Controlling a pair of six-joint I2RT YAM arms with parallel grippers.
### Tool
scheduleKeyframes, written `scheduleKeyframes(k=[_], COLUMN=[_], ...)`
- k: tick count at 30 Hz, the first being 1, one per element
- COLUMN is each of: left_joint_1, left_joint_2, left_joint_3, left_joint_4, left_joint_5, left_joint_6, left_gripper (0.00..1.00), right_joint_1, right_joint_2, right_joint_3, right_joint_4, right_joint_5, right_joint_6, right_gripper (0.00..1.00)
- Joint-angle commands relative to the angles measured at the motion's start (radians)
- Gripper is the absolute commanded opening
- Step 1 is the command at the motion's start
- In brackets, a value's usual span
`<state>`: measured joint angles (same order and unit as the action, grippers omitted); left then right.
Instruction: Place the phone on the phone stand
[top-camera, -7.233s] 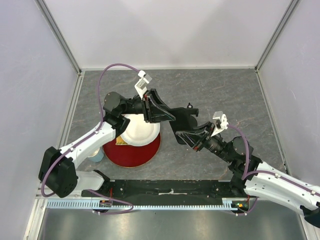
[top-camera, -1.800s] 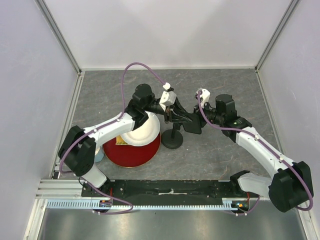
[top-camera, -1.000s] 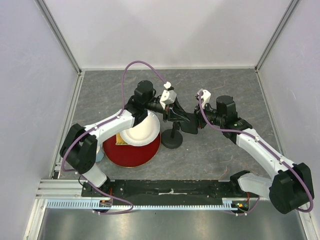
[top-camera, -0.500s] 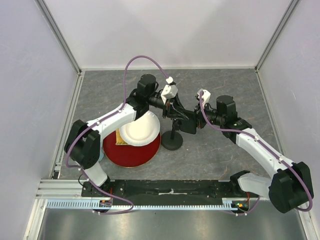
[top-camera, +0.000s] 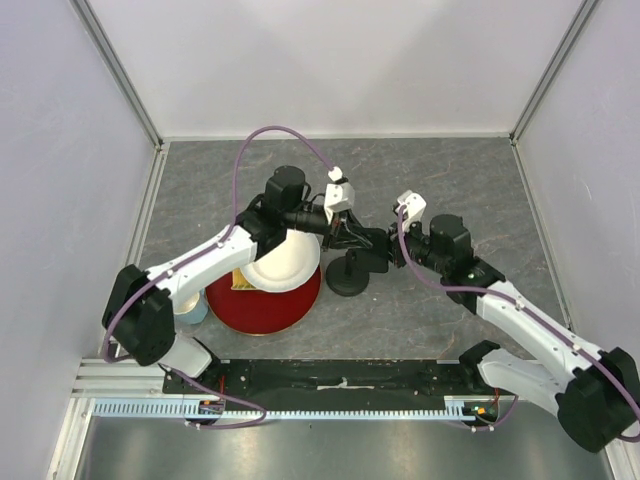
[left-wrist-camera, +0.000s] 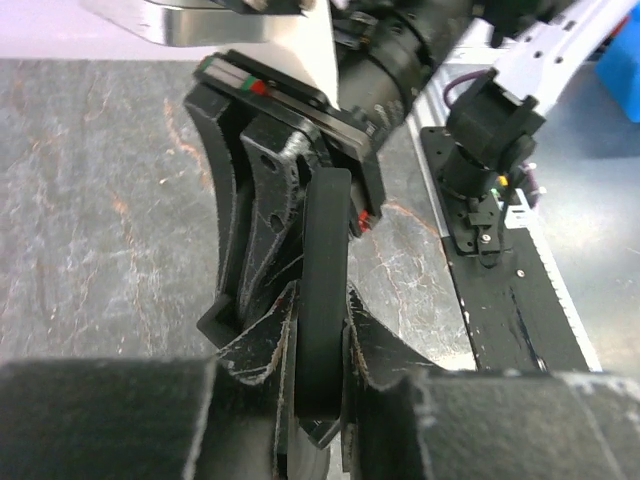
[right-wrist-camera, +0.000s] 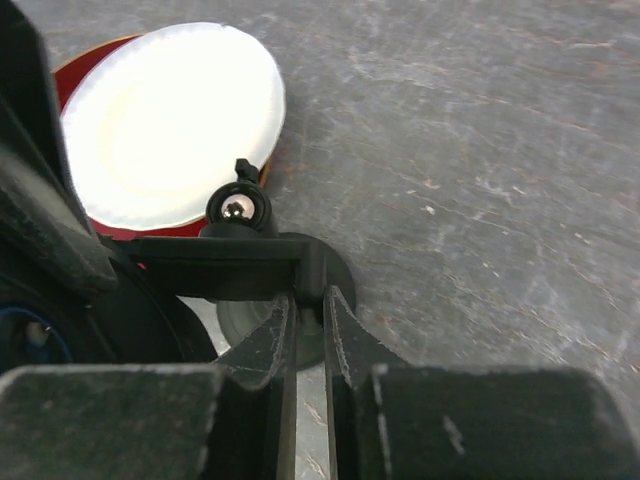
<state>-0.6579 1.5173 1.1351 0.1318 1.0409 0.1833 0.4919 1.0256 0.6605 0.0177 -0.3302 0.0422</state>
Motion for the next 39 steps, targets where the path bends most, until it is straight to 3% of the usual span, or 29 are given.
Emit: scheduleKeyframes(k=[1,6,7,13,17,22,27,34,39], left_joint_1=[-0.074,-0.167,-0.196,-0.327,-0.339,-0.355,-0.362,-0.362,-0.362], left_joint_2=[-0.095,-0.149,-0.152,-0.108,-0.036,0.044,0.089,0.167,0.13], left_joint_3=[0.005,-0.038,-0.058,-0.092,-0.044,0.012,0.032,0.124,0.092], left_joint_4=[-0.208,-0.206,-0.187,-0.087,-0.126,-0.199,-0.21,-0.317,-0.275], left_joint_5=[-0.509,-0.856,-0.996,-1.445,-1.619,-1.816,-1.785,-1.736,-1.6], left_joint_6=[0.076,0.093,0.084,0.071,-0.016,-0.085,-0.126,-0.258,-0.246], left_gripper=[0.02,0.02,0.02,0.02,0.02,0.02,0.02,0.02,0.02], right_joint_1=[0.082,0.161,0.172,0.273,0.297,0.333,0.433,0.638,0.666], right_joint_2=[-0.097,-0.151,-0.171,-0.206,-0.211,-0.223,-0.196,-0.168,-0.114], right_joint_3=[-0.033,-0.065,-0.074,-0.133,-0.163,-0.171,-0.164,-0.082,0.008], right_joint_4=[0.13,0.153,0.157,0.198,0.254,0.278,0.28,0.182,0.003], right_joint_5=[0.468,0.713,0.755,1.063,1.244,1.336,1.344,1.418,1.297], right_joint_6=[0.074,0.123,0.146,0.196,0.194,0.134,0.105,0.237,0.375], right_gripper=[0.0,0.0,0.0,0.0,0.0,0.0,0.0,0.0,0.0])
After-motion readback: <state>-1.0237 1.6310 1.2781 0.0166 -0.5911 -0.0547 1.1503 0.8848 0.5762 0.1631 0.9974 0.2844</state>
